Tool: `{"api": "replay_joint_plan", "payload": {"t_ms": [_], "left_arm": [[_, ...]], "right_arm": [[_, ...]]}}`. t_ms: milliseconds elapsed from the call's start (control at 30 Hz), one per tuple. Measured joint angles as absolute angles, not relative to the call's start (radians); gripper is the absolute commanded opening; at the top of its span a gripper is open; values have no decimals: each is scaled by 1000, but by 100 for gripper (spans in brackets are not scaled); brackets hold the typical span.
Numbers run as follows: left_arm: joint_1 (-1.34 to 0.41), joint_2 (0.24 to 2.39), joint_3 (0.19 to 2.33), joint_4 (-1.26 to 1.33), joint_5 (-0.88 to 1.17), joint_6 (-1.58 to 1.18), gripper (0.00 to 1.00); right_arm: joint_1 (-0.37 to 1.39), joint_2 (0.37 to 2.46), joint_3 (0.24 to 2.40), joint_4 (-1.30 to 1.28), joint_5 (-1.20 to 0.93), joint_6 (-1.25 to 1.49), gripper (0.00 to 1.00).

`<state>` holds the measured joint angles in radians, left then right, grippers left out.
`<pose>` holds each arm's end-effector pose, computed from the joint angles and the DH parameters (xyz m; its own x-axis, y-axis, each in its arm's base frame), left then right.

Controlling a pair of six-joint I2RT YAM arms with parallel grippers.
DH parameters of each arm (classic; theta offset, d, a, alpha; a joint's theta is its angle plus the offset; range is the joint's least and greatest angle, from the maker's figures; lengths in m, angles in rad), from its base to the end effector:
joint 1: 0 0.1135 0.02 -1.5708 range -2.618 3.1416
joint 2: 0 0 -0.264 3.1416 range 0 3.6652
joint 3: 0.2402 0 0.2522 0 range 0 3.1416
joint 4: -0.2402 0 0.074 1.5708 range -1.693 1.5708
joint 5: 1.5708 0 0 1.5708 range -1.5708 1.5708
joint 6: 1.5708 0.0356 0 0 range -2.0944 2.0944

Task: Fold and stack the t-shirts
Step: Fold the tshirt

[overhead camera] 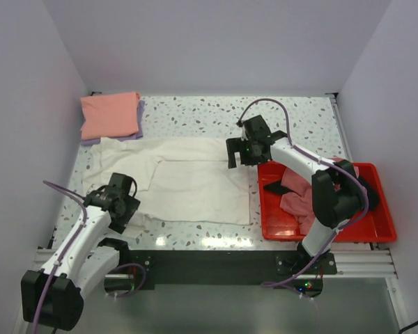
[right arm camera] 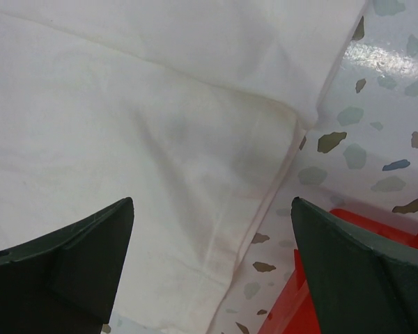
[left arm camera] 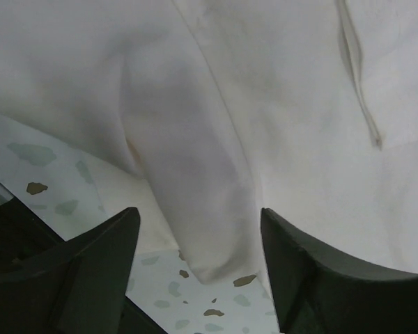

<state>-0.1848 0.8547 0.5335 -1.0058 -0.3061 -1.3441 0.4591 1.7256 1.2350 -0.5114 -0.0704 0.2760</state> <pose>0.1240 -0.0123 0.1875 -0.3155 -0.8862 -0.3392 -0.9062 0.3874 -0.1695 0.3252 0.1636 0.2196 -0.8564 -0.1201 -0.5021 -0.2522 0.9460 0.2038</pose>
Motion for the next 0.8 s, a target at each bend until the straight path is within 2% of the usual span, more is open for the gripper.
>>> {"api": "replay_joint_plan", "payload": {"t_ms": [133,300,467,500,667,800], "left_arm": [[-185,882,546,-1031,-308,-1345,62],[-185,942,555,-1063,-311,-1353,61],[-185,1023,577,-1087,-320,-1388,55],[-185,1046,582,-1089,-322,-1394,50],[-185,1095,602,-1063,-337,-1393,36],[-185,1083,602,-1022,-338,-1391,30]], "right_arm": [[459,1743,1251,-516,-63,272,99],[459,1747,1259,-519,-51,266,99],[458,1747,1261,-520,-44,261,99],[458,1747,1261,-520,-44,261,99],[458,1747,1261,-520,-45,259,99],[458,1747,1261,-520,-46,257,99]]}}
